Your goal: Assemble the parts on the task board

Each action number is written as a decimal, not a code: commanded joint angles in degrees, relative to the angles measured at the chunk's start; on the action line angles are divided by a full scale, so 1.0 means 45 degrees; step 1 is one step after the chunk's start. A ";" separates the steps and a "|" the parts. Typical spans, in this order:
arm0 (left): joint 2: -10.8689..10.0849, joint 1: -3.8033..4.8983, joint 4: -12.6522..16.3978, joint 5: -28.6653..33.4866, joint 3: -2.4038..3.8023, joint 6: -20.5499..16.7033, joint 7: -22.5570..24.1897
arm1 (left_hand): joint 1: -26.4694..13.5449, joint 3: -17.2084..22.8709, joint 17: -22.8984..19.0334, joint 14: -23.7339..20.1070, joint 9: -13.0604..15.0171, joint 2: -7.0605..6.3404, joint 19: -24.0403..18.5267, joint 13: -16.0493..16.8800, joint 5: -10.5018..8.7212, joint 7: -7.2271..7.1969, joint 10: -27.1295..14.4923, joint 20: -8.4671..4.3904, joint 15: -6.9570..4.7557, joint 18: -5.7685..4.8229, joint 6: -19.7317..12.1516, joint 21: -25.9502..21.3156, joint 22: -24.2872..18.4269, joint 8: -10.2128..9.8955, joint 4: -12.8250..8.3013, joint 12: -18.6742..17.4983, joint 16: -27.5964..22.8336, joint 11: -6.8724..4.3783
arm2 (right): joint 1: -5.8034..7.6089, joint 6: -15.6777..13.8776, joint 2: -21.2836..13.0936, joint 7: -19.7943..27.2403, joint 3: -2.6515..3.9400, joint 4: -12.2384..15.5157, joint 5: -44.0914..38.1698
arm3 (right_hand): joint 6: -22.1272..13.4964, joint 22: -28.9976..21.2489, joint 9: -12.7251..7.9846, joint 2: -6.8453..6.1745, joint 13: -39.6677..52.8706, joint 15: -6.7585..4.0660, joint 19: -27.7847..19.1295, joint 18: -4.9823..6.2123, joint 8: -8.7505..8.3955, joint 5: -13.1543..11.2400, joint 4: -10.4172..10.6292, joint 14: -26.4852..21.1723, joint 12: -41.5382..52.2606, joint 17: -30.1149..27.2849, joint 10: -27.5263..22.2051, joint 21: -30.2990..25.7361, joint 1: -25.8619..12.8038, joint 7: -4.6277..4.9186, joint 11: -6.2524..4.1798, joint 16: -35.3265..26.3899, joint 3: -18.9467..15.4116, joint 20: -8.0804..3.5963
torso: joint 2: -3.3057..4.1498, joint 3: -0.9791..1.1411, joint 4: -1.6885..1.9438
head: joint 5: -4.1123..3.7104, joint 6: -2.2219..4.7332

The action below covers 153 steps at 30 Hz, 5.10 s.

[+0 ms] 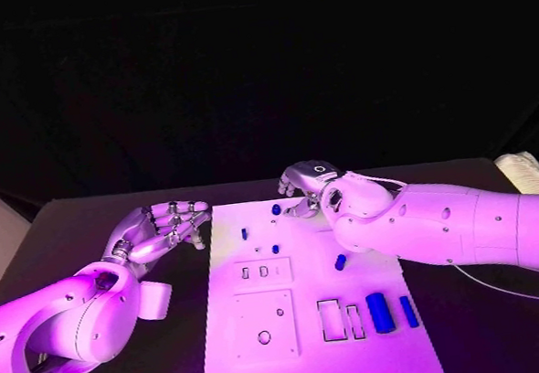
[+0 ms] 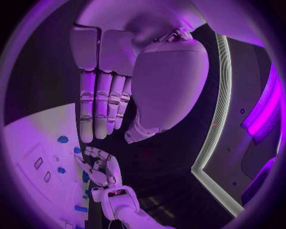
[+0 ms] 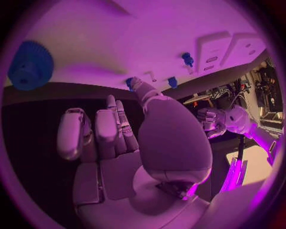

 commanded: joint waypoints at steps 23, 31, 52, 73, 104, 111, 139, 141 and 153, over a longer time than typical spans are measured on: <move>0.0027 0.0028 -0.0160 -0.0040 0.0007 0.0346 0.0087 | 0.0058 0.0079 -0.0015 -0.0103 0.0027 0.0044 -0.0101 0.0013 -0.0082 -0.0022 -0.0092 0.0040 -0.0006 0.0169 -0.0114 0.0094 0.0031 -0.0069 0.0010 -0.0035 0.0050 -0.0029 | 0.0158 0.0884 -0.4092 0.1218 0.0212 0.1963 0.4721 | -0.0827 0.4456 0.0800 -0.0164 1.9066 -0.0109 0.2169 -0.0787 0.1615 0.1391 0.1889 0.1537 1.9092 0.7960 0.6222 0.3454 0.0904 -0.0010 -0.0267 0.4541 -0.2153 -0.0139 | -0.0026 0.0055 -0.0210 | -0.0355 0.0169; 0.0059 0.0026 -0.0217 -0.0040 0.0006 0.0373 0.0082 | 0.0058 0.0079 -0.0015 -0.0103 0.0027 0.0044 -0.0101 0.0013 -0.0082 -0.0022 -0.0092 0.0040 -0.0006 0.0169 -0.0114 0.0094 0.0031 -0.0069 0.0010 -0.0035 0.0050 -0.0029 | 0.0089 0.0988 -0.3723 0.1083 0.0210 0.1462 0.4787 | -0.0914 0.4456 0.0812 -0.0089 1.9066 -0.0077 0.2169 -0.0787 0.1695 0.1418 0.2036 0.1537 1.9092 0.7960 0.6222 0.3454 0.1026 0.0018 -0.0237 0.4541 -0.2237 -0.0106 | -0.0033 0.0047 -0.0163 | -0.0337 0.0122; 0.0069 0.0026 -0.0260 -0.0039 0.0006 0.0422 0.0042 | 0.0058 0.0079 -0.0015 -0.0103 0.0027 0.0044 -0.0101 0.0013 -0.0082 -0.0022 -0.0092 0.0040 -0.0006 0.0169 -0.0114 0.0094 0.0031 -0.0069 0.0010 -0.0035 0.0050 -0.0029 | 0.0014 0.0662 -0.2961 0.0881 0.0207 0.0633 0.4762 | -0.0878 0.4456 0.0829 0.0075 1.9066 -0.0061 0.2169 -0.0787 0.1858 0.1819 0.2233 0.1537 1.9092 0.7960 0.6222 0.3454 0.1318 0.0018 -0.0233 0.4541 -0.2089 -0.0081 | -0.0055 0.0024 -0.0204 | -0.0329 0.0058; 0.0071 0.0026 -0.0270 -0.0043 0.0007 0.0438 0.0011 | 0.0043 0.0108 -0.0029 -0.0117 0.0047 0.0055 -0.0147 0.0022 -0.0085 -0.0028 -0.0098 0.0049 -0.0003 0.0171 -0.0127 0.0145 0.0064 -0.0065 -0.0001 -0.0019 0.0075 -0.0032 | -0.0184 0.1049 -0.2526 0.0860 0.0191 0.0130 0.4790 | -0.0749 0.4456 0.0837 0.0168 1.9066 -0.0067 0.2169 -0.0787 0.1940 0.1853 0.2292 0.1537 1.9092 0.7960 0.6222 0.3454 0.1414 -0.0001 -0.0245 0.4541 -0.1953 -0.0080 | -0.0049 0.0042 -0.0225 | -0.0212 -0.0039; 0.0052 0.0025 -0.0296 -0.0044 0.0006 0.0438 -0.0013 | 0.0041 0.0146 -0.0044 -0.0127 0.0069 0.0072 -0.0189 0.0029 -0.0084 -0.0026 -0.0111 0.0055 -0.0002 0.0174 -0.0136 0.0200 0.0099 -0.0060 -0.0021 -0.0007 0.0104 -0.0030 | -0.0243 -0.1065 -0.2745 0.1429 0.0197 0.1275 0.2602 | 0.0500 0.4456 0.0732 -0.0282 1.9066 -0.0356 0.2169 -0.0787 0.2148 0.2816 0.1866 0.1537 1.9092 0.7960 0.6222 0.3454 0.1672 -0.0355 -0.0580 0.4541 0.1356 -0.0333 | -0.0070 0.0040 -0.0224 | -0.0211 -0.0070; 0.0066 0.0024 -0.0292 -0.0044 0.0006 0.0460 -0.0012 | 0.0034 0.0151 -0.0047 -0.0129 0.0073 0.0074 -0.0197 0.0030 -0.0086 -0.0025 -0.0113 0.0057 -0.0001 0.0174 -0.0138 0.0210 0.0105 -0.0058 -0.0020 -0.0005 0.0109 -0.0029 | -0.0165 -0.1290 -0.2646 0.1325 0.0207 0.2169 0.1363 | 0.0563 0.4456 0.0755 -0.0412 1.9066 -0.0381 0.2169 -0.0787 0.2141 0.2655 0.1768 0.1537 1.9092 0.7960 0.6222 0.3454 0.1496 -0.0381 -0.0604 0.4541 0.1516 -0.0361 | -0.0071 0.0022 -0.0226 | -0.0223 -0.0002; 0.0201 0.0027 -0.0305 -0.0046 0.0006 0.0490 -0.0037 | 0.0034 0.0151 -0.0047 -0.0129 0.0073 0.0074 -0.0197 0.0030 -0.0086 -0.0025 -0.0113 0.0057 -0.0001 0.0174 -0.0138 0.0210 0.0105 -0.0058 -0.0020 -0.0005 0.0109 -0.0029 | -0.0503 -0.0651 -0.0271 0.0682 0.0102 0.1926 -0.0680 | 0.0557 0.4456 0.0765 -0.0471 1.9066 -0.0393 0.2169 -0.0787 0.2076 0.2382 0.1647 0.1537 1.9092 0.7960 0.6222 0.3454 0.1268 -0.0384 -0.0611 0.4541 0.1730 -0.0382 | -0.0048 0.0035 -0.0210 | -0.0070 -0.0116; 0.0204 0.0027 -0.0304 -0.0047 0.0006 0.0463 -0.0018 | 0.0034 0.0151 -0.0047 -0.0129 0.0073 0.0074 -0.0197 0.0030 -0.0086 -0.0025 -0.0113 0.0057 -0.0001 0.0174 -0.0138 0.0210 0.0105 -0.0058 -0.0020 -0.0005 0.0109 -0.0029 | -0.0533 -0.0634 -0.0217 0.0669 0.0098 0.1839 -0.0742 | 0.0557 0.4456 0.0765 -0.0471 1.9066 -0.0393 0.2169 -0.0787 0.2076 0.2382 0.1647 0.1537 1.9092 0.7960 0.6222 0.3454 0.1268 -0.0384 -0.0611 0.4541 0.1730 -0.0382 | -0.0044 0.0032 -0.0208 | -0.0066 -0.0120; 0.0194 0.0028 -0.0305 -0.0053 0.0006 0.0443 -0.0024 | 0.0004 0.0161 -0.0058 -0.0138 0.0090 0.0072 -0.0228 0.0038 -0.0089 -0.0029 -0.0113 0.0062 0.0001 0.0174 -0.0141 0.0246 0.0128 -0.0052 -0.0019 0.0009 0.0128 -0.0031 | -0.0656 -0.0405 0.0057 0.0564 0.0060 0.1263 -0.1053 | 0.0554 0.4456 0.0765 -0.0472 1.9066 -0.0392 0.2169 -0.0787 0.2067 0.2348 0.1634 0.1537 1.9092 0.7960 0.6222 0.3454 0.1244 -0.0382 -0.0609 0.4541 0.1752 -0.0382 | -0.0052 0.0040 -0.0201 | -0.0062 -0.0177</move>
